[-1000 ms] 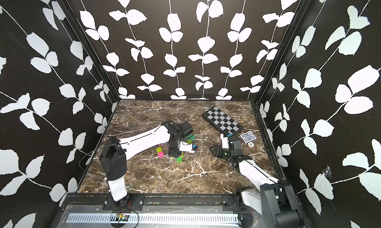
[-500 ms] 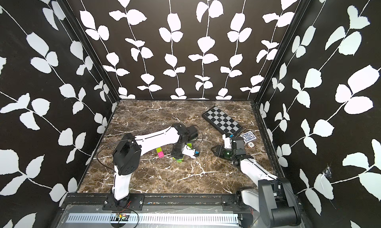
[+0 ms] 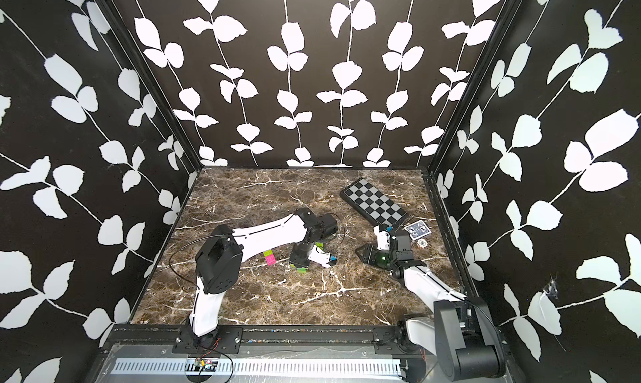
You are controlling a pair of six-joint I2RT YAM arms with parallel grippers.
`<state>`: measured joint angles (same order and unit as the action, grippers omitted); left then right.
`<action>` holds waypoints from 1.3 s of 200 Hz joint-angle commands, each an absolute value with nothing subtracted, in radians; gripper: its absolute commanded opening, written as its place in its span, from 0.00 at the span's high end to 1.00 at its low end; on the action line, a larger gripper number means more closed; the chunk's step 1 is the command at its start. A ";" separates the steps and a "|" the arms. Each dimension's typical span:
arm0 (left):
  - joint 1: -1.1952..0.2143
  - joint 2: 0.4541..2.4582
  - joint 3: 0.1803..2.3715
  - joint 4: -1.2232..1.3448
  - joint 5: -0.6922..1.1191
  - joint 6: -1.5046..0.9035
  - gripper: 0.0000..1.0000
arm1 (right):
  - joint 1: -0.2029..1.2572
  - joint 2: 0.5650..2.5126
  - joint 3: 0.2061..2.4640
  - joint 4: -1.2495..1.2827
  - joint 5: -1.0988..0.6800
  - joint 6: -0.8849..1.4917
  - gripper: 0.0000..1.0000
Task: Assemble a carrot with lego
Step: Assemble the lego brick with the lego brick.
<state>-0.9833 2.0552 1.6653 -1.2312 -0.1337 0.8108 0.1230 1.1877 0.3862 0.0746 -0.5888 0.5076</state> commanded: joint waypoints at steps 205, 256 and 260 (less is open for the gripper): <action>-1.014 2.187 1.865 -1.406 -0.137 0.591 1.00 | 0.117 1.231 0.381 0.095 -0.600 0.505 0.48; -1.012 2.196 1.882 -1.441 -0.110 0.559 1.00 | 0.117 1.231 0.380 0.094 -0.598 0.506 0.48; -1.013 2.199 1.884 -1.444 -0.110 0.558 1.00 | 0.118 1.230 0.380 0.094 -0.598 0.506 0.48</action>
